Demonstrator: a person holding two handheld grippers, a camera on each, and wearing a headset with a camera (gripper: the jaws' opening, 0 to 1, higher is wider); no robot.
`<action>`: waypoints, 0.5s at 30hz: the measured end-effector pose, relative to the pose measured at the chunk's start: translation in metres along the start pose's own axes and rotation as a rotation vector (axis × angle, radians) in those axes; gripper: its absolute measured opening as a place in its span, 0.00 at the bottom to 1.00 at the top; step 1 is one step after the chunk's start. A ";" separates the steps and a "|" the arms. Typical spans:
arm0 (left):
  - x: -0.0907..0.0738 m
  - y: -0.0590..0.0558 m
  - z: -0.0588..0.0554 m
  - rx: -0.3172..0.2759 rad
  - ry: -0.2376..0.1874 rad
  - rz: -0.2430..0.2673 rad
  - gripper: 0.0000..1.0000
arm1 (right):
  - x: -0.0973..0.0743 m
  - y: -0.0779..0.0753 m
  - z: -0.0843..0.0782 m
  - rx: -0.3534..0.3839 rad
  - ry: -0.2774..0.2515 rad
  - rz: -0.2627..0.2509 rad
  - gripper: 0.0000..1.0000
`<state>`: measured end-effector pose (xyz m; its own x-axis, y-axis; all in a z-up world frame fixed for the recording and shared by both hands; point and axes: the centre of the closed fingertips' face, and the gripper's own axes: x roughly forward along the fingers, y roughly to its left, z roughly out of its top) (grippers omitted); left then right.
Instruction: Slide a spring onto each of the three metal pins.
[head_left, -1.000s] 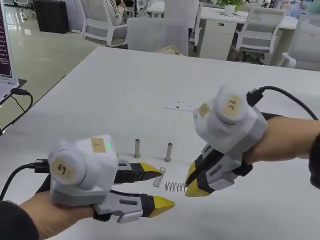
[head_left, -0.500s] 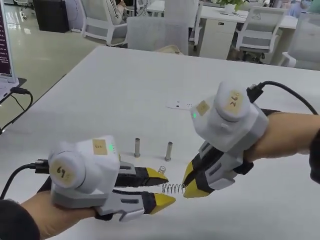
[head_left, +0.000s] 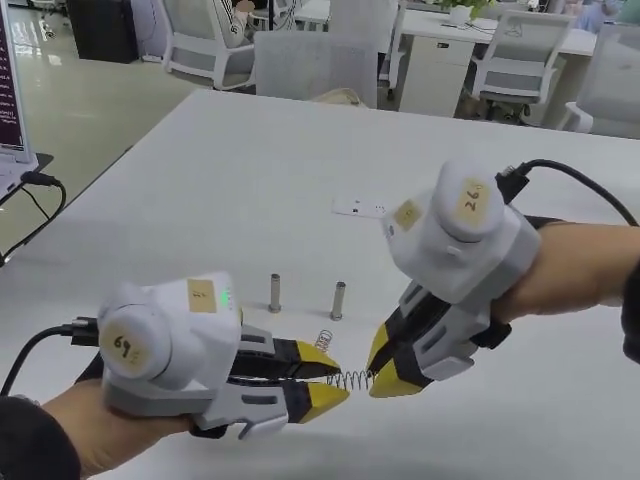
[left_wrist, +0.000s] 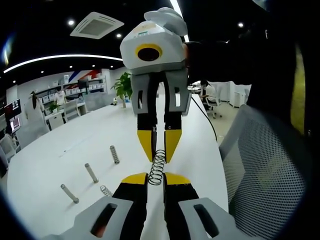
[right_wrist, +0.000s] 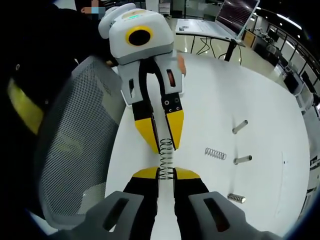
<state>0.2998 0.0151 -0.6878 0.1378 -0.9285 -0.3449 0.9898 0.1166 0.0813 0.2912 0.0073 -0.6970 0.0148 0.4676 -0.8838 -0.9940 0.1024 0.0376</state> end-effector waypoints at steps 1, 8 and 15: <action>0.000 0.000 -0.001 0.005 0.005 -0.001 0.03 | -0.001 0.000 0.000 -0.002 -0.002 -0.001 0.08; 0.001 0.000 0.000 0.009 0.003 -0.002 0.03 | -0.008 0.000 0.005 -0.012 -0.029 -0.006 0.08; 0.002 0.000 -0.002 0.013 0.010 -0.003 0.03 | -0.011 0.000 0.012 -0.013 -0.053 -0.007 0.08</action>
<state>0.3000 0.0139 -0.6900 0.1354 -0.9251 -0.3548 0.9897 0.1094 0.0925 0.2919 0.0126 -0.6818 0.0269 0.5126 -0.8582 -0.9952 0.0942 0.0251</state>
